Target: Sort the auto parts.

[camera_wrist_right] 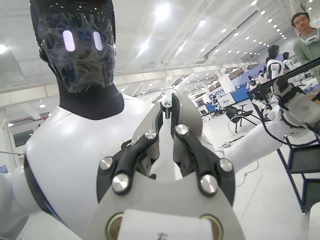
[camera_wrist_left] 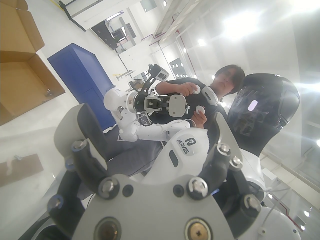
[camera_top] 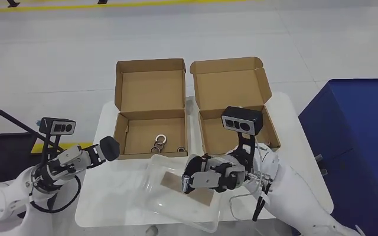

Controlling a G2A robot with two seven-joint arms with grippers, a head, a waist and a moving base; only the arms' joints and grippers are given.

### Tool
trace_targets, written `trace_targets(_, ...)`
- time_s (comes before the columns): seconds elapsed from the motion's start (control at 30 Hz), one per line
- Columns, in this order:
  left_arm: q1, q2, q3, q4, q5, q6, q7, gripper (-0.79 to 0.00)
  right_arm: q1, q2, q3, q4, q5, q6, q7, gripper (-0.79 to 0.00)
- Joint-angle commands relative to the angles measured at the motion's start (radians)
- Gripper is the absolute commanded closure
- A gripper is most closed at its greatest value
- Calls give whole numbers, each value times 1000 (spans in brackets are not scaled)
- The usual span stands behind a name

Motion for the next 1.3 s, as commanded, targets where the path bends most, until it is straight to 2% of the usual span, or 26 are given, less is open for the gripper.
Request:
trace_targets(0.0, 0, 0, 0, 0, 0, 0, 0, -785, -9, 1, -27, -2, 72, 199, 14, 0)
trace_targets(0.07, 0, 0, 0, 0, 0, 0, 0, -785, 5, 4, -30, 7, 97, 336, 59, 0)
trace_targets(0.1, 0, 0, 0, 0, 0, 0, 0, -785, -6, 3, -44, 7, 167, 407, 73, 0)
trace_targets(0.2, 0, 0, 0, 0, 0, 0, 0, -785, -13, -2, -61, 7, 321, 548, 139, 0)
trace_targets(0.3, 0, 0, 0, 0, 0, 0, 0, -785, -10, -5, -74, 16, 404, 673, 212, 0)
trace_targets(0.53, 0, 0, 0, 0, 0, 0, 0, -785, -26, -20, -76, 21, 605, 814, 265, 0)
trace_targets(0.73, 0, 0, 0, 0, 0, 0, 0, -785, -34, -32, -63, 13, 670, 859, 271, 0)
trace_targets(0.8, 0, 0, 0, 0, 0, 0, 0, -785, -34, -35, -51, 13, 655, 846, 267, 0)
trace_targets(0.87, 0, 0, 0, 0, 0, 0, 0, -785, -30, -37, -22, 14, 582, 757, 248, 0)
trace_targets(1.0, 0, 0, 0, 0, 0, 0, 0, -785, -24, -43, 33, 31, 286, 481, 136, 0)
trace_targets(1.1, 0, 0, 0, 0, 0, 0, 0, -785, -30, -41, 81, 49, 13, 343, 18, 0)
trace_targets(1.17, 0, 0, 0, 0, 0, 0, 0, -785, -50, -38, 115, 44, -98, 305, -58, 0)
trace_targets(1.27, 0, 0, 0, 0, 0, 0, 0, -785, -86, -29, 191, 46, -250, 302, -152, 0)
